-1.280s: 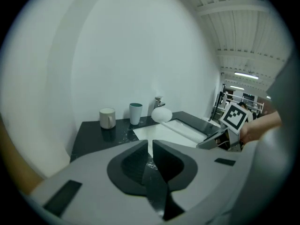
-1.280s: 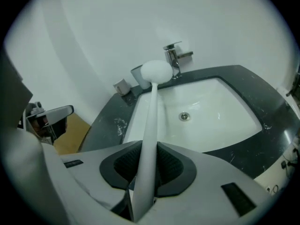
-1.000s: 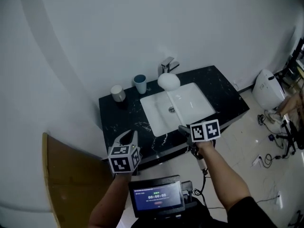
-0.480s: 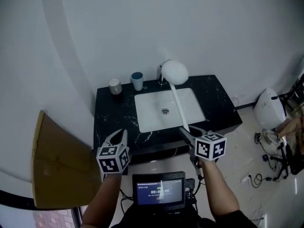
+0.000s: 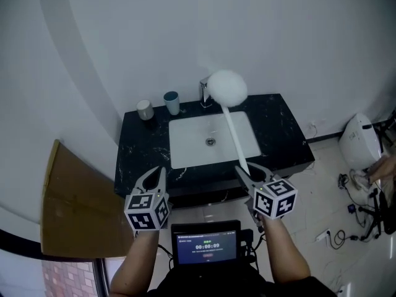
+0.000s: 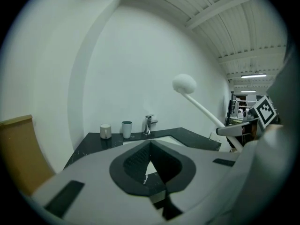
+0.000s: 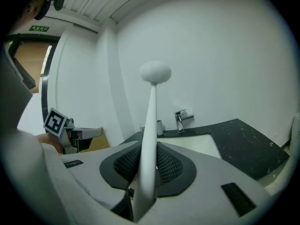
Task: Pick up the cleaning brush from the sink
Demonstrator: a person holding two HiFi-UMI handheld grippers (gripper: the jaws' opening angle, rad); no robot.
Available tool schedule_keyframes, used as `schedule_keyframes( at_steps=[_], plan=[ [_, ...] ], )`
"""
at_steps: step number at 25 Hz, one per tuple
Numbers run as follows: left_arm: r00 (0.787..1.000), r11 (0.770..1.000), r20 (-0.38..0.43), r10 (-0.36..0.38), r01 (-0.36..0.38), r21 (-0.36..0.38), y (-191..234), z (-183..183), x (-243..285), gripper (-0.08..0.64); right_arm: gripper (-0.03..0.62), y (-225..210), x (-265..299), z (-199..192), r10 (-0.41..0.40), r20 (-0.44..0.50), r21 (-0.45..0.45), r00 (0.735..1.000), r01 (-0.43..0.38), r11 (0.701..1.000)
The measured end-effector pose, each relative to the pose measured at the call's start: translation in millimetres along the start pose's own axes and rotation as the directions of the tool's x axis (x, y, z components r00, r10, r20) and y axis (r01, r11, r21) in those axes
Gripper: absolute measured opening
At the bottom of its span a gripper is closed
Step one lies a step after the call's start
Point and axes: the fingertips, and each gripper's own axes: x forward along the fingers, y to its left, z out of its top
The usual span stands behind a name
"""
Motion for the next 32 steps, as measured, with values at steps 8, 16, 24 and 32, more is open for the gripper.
schedule_keyframes(
  at_steps=[8, 16, 24, 32],
  plan=[
    [0.995, 1.0, 0.097, -0.014, 0.011, 0.028, 4, 8, -22, 0.011, 0.051, 17, -17, 5, 0.001, 0.114, -0.038, 0.994, 0.004, 0.999],
    [0.984, 0.998, 0.171, -0.054, 0.045, 0.054, -9, 2, -46, 0.011, 0.051, 28, -29, 3, -0.008, 0.146, -0.062, 0.989, 0.017, 0.998],
    [0.977, 0.996, 0.198, -0.081, 0.074, 0.044, -10, -5, -62, 0.011, 0.051, 35, -38, 1, -0.025, 0.161, -0.071, 0.987, 0.036, 0.997],
    [0.978, 0.996, 0.189, -0.091, 0.087, 0.028, -14, -13, -68, 0.011, 0.051, 36, -41, 0, -0.037, 0.159, -0.054, 0.987, 0.046, 0.997]
  ],
)
